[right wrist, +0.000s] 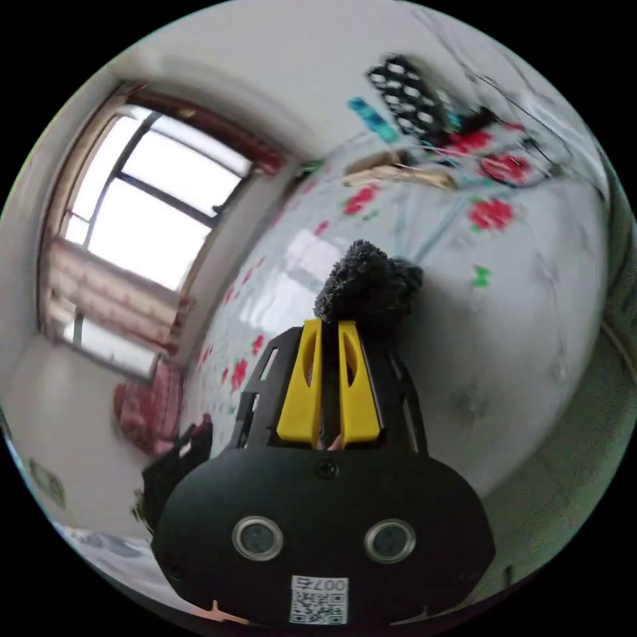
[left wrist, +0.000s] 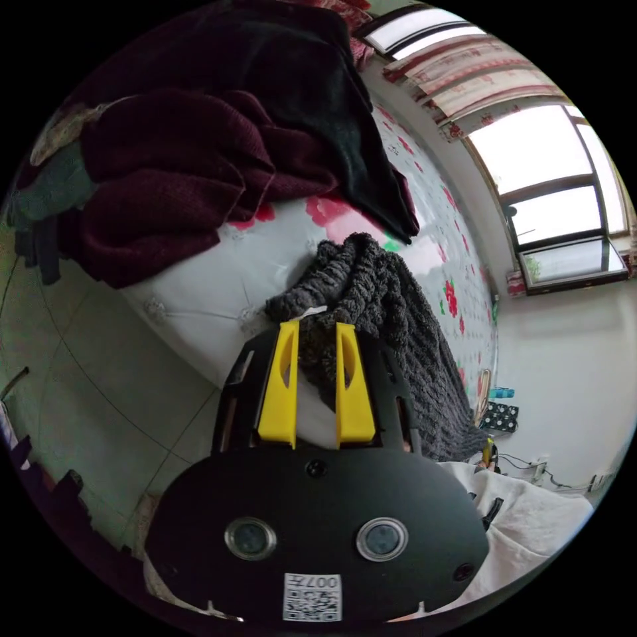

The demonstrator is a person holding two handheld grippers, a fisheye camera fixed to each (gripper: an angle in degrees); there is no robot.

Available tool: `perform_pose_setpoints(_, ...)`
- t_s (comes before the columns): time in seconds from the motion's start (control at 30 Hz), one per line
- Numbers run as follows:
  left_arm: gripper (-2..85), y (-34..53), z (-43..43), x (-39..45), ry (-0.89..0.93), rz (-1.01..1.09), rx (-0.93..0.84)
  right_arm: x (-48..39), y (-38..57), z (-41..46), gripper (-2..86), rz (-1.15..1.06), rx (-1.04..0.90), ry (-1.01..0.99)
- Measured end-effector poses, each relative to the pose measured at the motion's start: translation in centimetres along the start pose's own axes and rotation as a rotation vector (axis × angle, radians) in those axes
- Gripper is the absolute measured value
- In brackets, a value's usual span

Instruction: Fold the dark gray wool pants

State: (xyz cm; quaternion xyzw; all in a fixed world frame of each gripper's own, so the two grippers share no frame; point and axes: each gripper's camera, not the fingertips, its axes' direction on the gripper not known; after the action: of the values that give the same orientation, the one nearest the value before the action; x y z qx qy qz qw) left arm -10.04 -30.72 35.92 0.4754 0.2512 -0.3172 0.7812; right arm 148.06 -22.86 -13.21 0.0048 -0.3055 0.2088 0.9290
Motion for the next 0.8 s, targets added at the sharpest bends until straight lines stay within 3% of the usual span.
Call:
perform_pose_setpoints(0.07, 10.5, 0.2, -0.3, -1.2, 0.011, -0.023, -0.007, -7.0, 1.2, 0.1, 3.9, -0.281, -0.038, -0.013)
perform_pose_setpoints(0.13, 10.6, 0.5, -1.1, -2.2, 0.017, -0.034, 0.021, -16.4, 6.2, 0.4, 3.8, -0.707, -0.121, -0.054)
perform_pose_setpoints(0.23, 10.7, 1.0, -2.1, -3.9, 0.052, -0.03, 0.065, -23.6, 15.1, 2.4, 4.2, -1.069, -0.281, -0.143)
perform_pose_setpoints(0.43, 12.9, 0.3, 0.8, -6.3, 0.173, -0.03, 0.014, -25.6, 33.0, 12.1, 6.3, -1.304, -0.793, -0.087)
perform_pose_setpoints(0.67, 11.1, -0.3, 3.9, -9.1, 0.302, -0.093, -0.003, -28.2, 37.0, 12.7, 8.4, -1.365, -0.662, -0.044)
perform_pose_setpoints(0.77, 9.1, 0.3, 4.2, -10.0, 0.328, -0.096, 0.011, -28.3, 39.4, 16.4, 7.8, -1.424, -0.726, 0.037)
perform_pose_setpoints(0.8, 8.4, 0.7, 4.0, -10.1, 0.338, -0.091, 0.023, -27.4, 40.6, 18.6, 6.9, -1.428, -0.827, 0.08)
